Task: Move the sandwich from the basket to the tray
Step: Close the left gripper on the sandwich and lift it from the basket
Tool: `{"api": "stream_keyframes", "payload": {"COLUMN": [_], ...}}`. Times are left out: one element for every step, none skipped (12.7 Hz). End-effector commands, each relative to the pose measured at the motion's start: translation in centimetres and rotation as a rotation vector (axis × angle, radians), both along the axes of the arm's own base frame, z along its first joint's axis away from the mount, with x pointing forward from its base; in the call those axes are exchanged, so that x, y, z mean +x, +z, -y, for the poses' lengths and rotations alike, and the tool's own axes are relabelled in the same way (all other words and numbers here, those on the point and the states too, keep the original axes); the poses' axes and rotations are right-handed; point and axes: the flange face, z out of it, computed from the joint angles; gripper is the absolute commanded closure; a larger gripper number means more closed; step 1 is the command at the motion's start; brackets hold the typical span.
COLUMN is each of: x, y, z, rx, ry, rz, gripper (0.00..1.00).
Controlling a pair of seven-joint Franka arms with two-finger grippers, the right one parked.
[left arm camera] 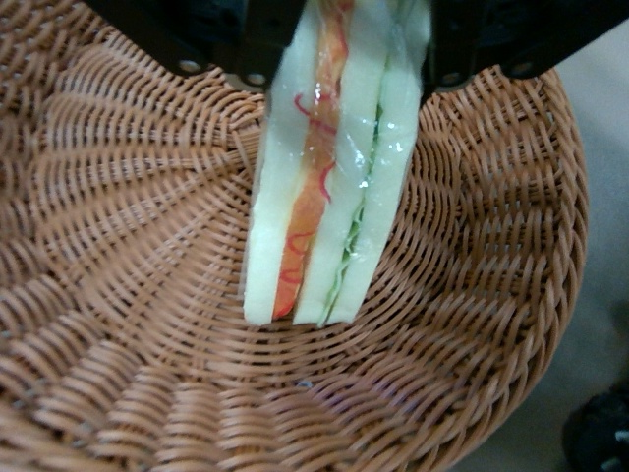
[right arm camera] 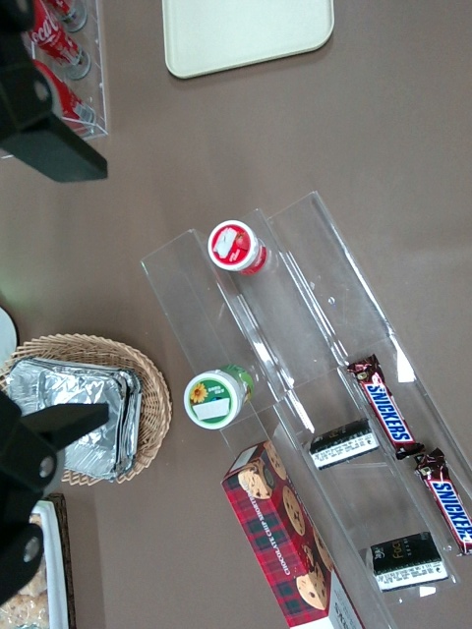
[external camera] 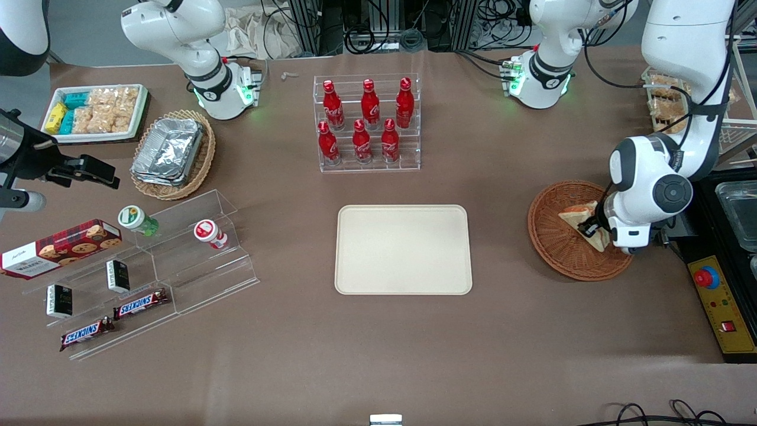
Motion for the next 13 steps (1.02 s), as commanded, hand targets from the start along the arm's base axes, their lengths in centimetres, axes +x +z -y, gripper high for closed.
{"api": "stream_keyframes", "payload": {"x": [1.3, 1.5, 1.6, 1.9, 2.1, 2.4, 2.6, 2.8, 2.7, 2.5, 2.2, 1.8, 1.2], "y": [3.4, 5.2, 7.6, 9.9, 11.6, 13.2, 14.4, 15.5, 16.2, 16.9, 17.1, 16.9, 16.4], "z": [0.8, 2.2, 3.2, 4.7, 6.1, 8.0, 10.3, 12.7, 14.5, 16.5, 18.2, 20.2, 22.5], "rx": [-0.010, -0.024, -0.041, -0.059, -0.064, -0.062, -0.063, -0.066, -0.070, -0.078, -0.086, -0.094, -0.103], "ry": [-0.019, -0.082, -0.176, -0.279, -0.344, -0.396, -0.458, -0.499, -0.525, -0.557, -0.594, -0.651, -0.703], "rz": [0.034, 0.021, 0.001, -0.010, -0.018, -0.013, -0.008, 0.002, -0.005, 0.004, 0.008, 0.006, 0.005], "gripper": [1.00, 1.00, 1.00, 1.00, 1.00, 1.00, 1.00, 1.00, 1.00, 1.00, 1.00, 1.00, 1.00]}}
